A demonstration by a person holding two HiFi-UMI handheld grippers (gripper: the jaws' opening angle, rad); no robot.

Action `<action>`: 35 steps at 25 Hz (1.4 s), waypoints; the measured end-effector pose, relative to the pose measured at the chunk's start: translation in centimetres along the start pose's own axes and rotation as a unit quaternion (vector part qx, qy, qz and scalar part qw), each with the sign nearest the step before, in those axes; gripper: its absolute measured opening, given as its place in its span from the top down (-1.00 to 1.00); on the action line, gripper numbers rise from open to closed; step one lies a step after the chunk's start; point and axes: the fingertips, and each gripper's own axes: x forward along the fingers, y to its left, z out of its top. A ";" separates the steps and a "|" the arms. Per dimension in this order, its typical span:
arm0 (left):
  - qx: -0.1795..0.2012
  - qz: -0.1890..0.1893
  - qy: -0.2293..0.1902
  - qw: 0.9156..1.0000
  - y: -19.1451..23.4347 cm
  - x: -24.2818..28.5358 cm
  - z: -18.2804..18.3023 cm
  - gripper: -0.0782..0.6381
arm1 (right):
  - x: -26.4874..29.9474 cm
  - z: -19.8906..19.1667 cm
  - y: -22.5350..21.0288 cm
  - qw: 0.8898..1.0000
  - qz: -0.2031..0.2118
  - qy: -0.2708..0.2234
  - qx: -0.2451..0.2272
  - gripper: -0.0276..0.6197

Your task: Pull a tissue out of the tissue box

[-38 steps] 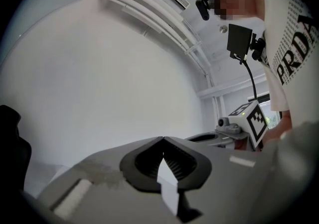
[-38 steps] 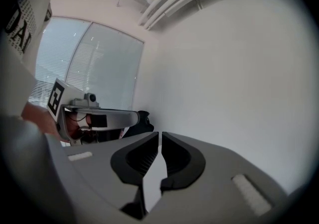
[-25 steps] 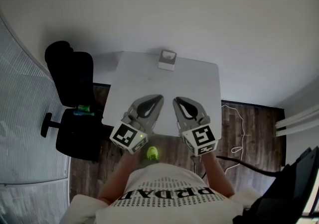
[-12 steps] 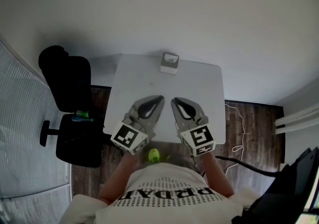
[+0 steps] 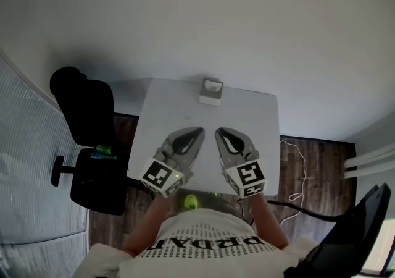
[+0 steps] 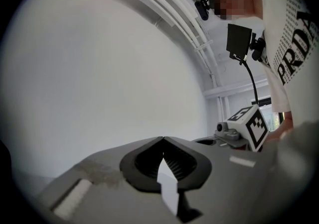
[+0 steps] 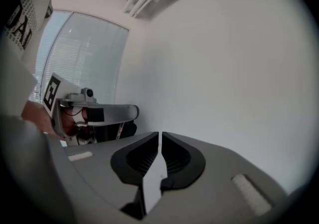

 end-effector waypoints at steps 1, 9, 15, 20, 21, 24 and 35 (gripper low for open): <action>-0.001 0.003 0.004 1.000 0.2 0.4 -0.2 0.80 | 0.2 0.0 -0.6 1.000 0.001 0.000 0.002 0.83; 0.001 0.018 0.015 1.000 1.3 4.5 -1.1 0.80 | 1.5 -0.4 -5.1 1.000 0.014 -0.002 0.009 0.83; 0.008 0.024 0.021 0.999 1.9 7.2 -1.4 0.80 | 2.3 -0.3 -7.4 1.000 0.024 -0.006 0.012 0.83; 0.027 0.023 0.030 0.999 2.4 9.3 -2.3 0.80 | 3.2 -1.1 -8.7 0.999 0.037 0.001 0.007 0.83; 0.026 0.024 0.031 0.999 2.5 9.7 -2.5 0.80 | 3.4 -1.2 -8.9 0.999 0.042 0.004 0.005 0.83; 0.023 0.035 0.039 0.998 3.1 11.0 -3.1 0.80 | 4.1 -1.2 -9.6 0.998 0.057 0.008 0.002 0.73; 0.030 0.054 0.063 0.996 3.8 13.4 -5.8 0.80 | 5.6 -2.8 -11.5 0.996 0.087 0.017 0.012 0.73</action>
